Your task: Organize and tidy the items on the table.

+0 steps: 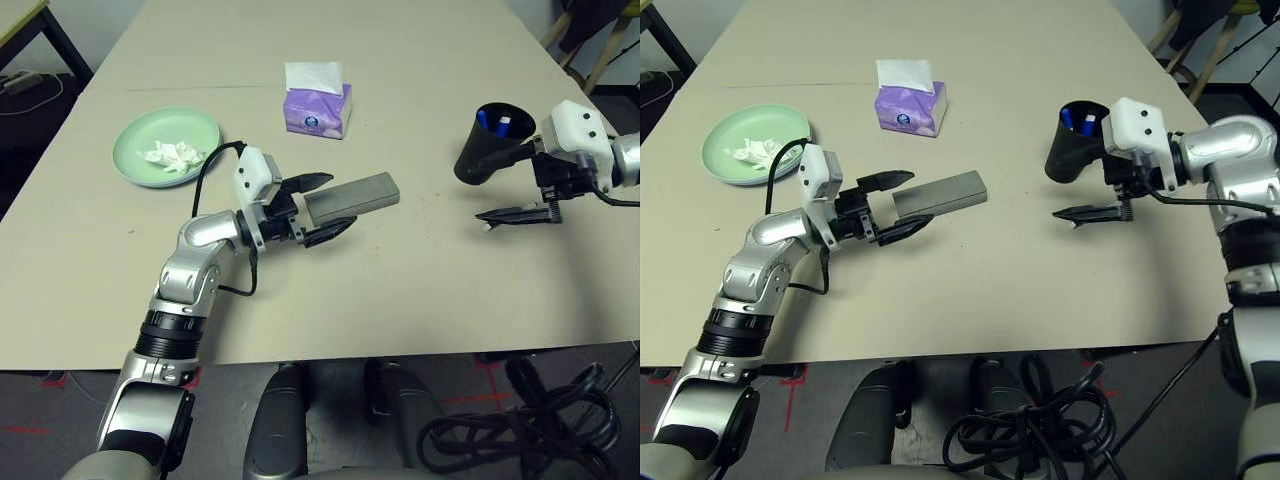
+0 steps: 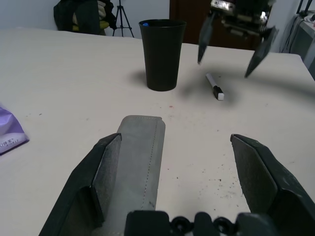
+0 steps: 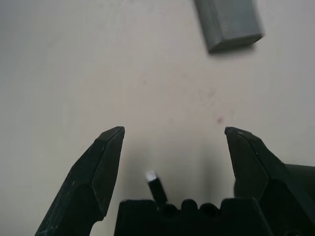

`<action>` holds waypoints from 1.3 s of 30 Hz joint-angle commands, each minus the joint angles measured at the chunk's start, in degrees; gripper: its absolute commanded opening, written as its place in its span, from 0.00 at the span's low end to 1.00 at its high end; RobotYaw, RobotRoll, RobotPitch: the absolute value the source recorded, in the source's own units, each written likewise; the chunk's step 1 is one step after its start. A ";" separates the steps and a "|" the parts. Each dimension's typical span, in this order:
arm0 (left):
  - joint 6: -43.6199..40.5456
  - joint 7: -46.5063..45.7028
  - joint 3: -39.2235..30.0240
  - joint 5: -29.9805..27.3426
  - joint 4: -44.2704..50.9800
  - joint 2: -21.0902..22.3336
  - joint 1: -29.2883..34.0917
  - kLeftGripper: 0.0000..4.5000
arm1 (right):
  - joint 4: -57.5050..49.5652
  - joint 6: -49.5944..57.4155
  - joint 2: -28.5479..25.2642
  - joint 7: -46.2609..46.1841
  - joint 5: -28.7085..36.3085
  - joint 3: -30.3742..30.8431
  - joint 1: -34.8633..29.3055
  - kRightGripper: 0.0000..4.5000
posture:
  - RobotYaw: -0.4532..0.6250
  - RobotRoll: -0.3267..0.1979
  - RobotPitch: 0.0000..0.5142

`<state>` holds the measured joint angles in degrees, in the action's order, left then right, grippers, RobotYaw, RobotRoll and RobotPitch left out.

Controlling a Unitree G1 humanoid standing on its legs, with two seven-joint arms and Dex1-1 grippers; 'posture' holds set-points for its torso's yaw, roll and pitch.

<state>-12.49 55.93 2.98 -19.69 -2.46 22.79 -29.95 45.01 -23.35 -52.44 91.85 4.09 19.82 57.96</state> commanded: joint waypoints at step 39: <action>0.19 -2.23 -0.16 -0.83 3.26 0.62 0.29 1.00 | 21.97 -26.00 6.12 -6.55 -33.96 11.79 17.38 1.00 | 0.58 0.62 0.49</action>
<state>-12.47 53.61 2.79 -20.25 -0.78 23.08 -30.67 65.99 -48.21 -46.00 86.02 -29.20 30.97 74.13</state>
